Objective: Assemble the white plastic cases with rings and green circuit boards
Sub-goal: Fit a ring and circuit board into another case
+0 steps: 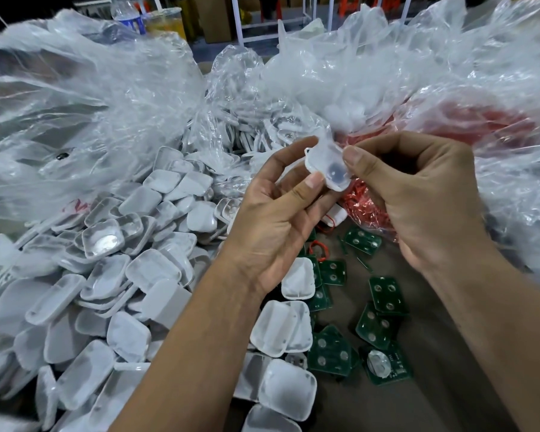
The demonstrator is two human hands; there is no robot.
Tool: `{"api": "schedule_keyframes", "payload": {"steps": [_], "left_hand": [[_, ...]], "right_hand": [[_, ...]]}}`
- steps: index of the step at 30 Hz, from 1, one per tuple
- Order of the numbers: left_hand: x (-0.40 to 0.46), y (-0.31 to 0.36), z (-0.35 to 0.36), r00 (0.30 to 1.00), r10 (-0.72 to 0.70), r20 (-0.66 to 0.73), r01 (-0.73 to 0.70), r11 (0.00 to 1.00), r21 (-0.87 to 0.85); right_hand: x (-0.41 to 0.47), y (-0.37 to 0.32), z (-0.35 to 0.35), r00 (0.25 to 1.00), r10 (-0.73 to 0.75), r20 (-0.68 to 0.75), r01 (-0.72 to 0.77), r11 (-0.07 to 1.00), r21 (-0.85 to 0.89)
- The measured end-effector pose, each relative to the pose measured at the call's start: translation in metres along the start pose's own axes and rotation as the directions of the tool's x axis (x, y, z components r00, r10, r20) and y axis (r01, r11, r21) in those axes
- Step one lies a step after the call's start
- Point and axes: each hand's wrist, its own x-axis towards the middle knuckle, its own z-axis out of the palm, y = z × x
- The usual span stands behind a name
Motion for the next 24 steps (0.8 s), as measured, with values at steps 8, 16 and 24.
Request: {"api": "schedule_keyframes", "payload": {"steps": [8,16,24], "left_hand": [[-0.0007,-0.0002,0.0004,1.0,0.0,0.004,0.0,1.0,-0.015],[-0.0015,0.0,0.0006,1.0,-0.008,0.029,0.009,1.0,-0.013],[-0.002,-0.0002,-0.0012,0.998,0.005,0.058,-0.01,0.996,0.09]], "right_hand": [[0.0012,-0.0013,-0.0003,0.999,-0.041,0.035,0.044,0.995,-0.089],[0.0023,0.0013,-0.0031,0.998,-0.048,0.029,0.052,0.984,-0.172],[0.0017,0.005,-0.0033,0.997,-0.067,0.034,0.073,0.969,-0.235]]}}
